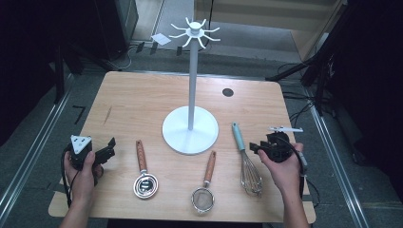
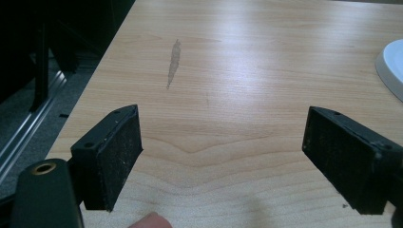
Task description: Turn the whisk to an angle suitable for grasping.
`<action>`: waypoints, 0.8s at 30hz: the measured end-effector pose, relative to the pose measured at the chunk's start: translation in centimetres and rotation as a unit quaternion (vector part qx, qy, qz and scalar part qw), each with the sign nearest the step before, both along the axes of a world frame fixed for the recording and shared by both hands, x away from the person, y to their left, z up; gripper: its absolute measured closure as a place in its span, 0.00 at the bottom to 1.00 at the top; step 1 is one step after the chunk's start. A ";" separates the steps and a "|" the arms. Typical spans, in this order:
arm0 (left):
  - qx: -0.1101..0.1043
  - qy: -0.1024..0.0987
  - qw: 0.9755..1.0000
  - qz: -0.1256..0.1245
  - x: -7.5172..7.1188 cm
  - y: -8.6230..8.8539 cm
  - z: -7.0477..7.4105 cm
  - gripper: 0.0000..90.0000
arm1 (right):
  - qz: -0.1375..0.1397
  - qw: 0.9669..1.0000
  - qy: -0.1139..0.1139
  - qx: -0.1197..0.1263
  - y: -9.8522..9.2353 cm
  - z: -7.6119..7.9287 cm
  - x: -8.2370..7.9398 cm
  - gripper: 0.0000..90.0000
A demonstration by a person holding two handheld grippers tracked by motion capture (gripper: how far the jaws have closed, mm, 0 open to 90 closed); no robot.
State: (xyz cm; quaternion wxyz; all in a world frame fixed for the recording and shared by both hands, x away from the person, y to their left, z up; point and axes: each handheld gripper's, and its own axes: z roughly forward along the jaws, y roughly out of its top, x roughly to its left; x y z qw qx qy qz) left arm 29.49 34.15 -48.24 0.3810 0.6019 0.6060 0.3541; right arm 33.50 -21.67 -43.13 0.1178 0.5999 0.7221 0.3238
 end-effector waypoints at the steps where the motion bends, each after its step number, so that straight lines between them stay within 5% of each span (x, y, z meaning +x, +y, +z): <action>1: 0.000 0.000 1.000 0.000 0.0 0.0 0.0 0.15 | 0.000 1.000 0.000 0.000 0.0 0.0 0.0 0.57; 9: 0.009 0.000 1.000 0.004 0.0 -0.2 0.0 0.13 | 0.029 0.998 0.054 -0.028 2.1 -0.1 1.9 0.56; 14: 0.010 0.000 1.000 0.005 0.0 -0.2 0.0 0.12 | 0.023 0.996 0.083 -0.033 2.7 -0.2 3.0 0.58; 24: 0.012 -0.002 1.000 0.006 0.0 -0.3 0.0 0.12 | 0.015 0.993 0.110 -0.042 3.8 -0.4 4.5 0.61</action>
